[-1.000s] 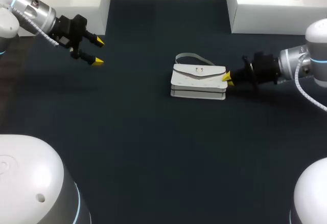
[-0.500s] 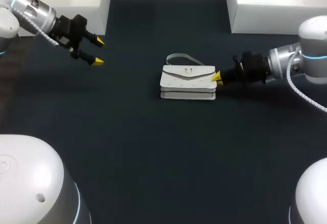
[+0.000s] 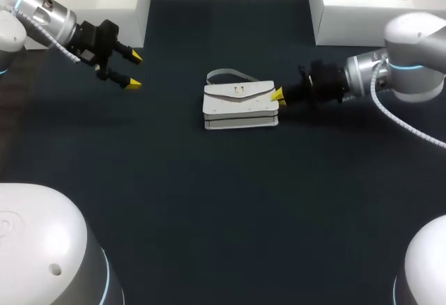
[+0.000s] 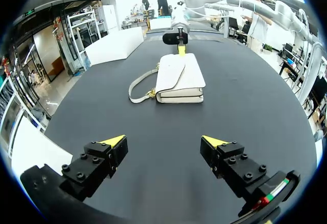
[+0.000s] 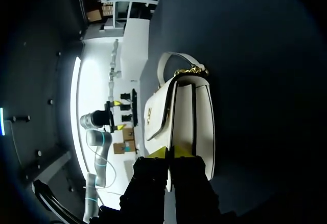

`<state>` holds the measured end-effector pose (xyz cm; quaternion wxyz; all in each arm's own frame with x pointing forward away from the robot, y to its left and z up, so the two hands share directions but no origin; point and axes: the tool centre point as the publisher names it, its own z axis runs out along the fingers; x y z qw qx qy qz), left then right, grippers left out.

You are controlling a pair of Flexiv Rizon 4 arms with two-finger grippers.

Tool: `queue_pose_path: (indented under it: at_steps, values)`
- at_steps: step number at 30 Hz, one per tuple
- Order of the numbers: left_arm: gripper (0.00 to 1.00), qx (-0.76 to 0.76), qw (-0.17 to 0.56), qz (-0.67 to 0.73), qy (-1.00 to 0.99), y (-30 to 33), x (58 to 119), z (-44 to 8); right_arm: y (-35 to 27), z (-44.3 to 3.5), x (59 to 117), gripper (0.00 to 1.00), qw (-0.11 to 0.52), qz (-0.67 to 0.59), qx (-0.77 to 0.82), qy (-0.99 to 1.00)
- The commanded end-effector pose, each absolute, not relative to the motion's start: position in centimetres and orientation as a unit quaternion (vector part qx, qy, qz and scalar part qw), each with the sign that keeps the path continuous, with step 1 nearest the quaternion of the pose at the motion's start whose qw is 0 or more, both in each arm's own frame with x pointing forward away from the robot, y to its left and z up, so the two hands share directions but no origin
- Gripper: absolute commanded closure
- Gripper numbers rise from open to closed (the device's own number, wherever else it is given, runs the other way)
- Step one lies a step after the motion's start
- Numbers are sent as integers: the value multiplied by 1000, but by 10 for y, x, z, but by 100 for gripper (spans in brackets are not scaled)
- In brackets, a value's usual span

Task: Pick up the bag, open it, inspect its contents, close it, and place it on the opposite side

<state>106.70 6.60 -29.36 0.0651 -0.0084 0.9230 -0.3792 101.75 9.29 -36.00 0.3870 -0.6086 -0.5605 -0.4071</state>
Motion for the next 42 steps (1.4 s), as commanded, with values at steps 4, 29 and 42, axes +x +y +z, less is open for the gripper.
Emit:
queue_pose_path:
  at_steps: [4, 29, 42]
  values:
    - [0, -8, 66, -381, 922, 66, 1067, -295, 107, -367, 1032, 100, 408, -399, -596, -565]
    - [0, -8, 66, -381, 922, 66, 1067, -295, 139, -363, 1034, 100, 412, -432, -585, -549]
    - [0, -8, 66, -381, 922, 66, 1067, -295, 151, -364, 1035, 100, 417, -431, -579, -551]
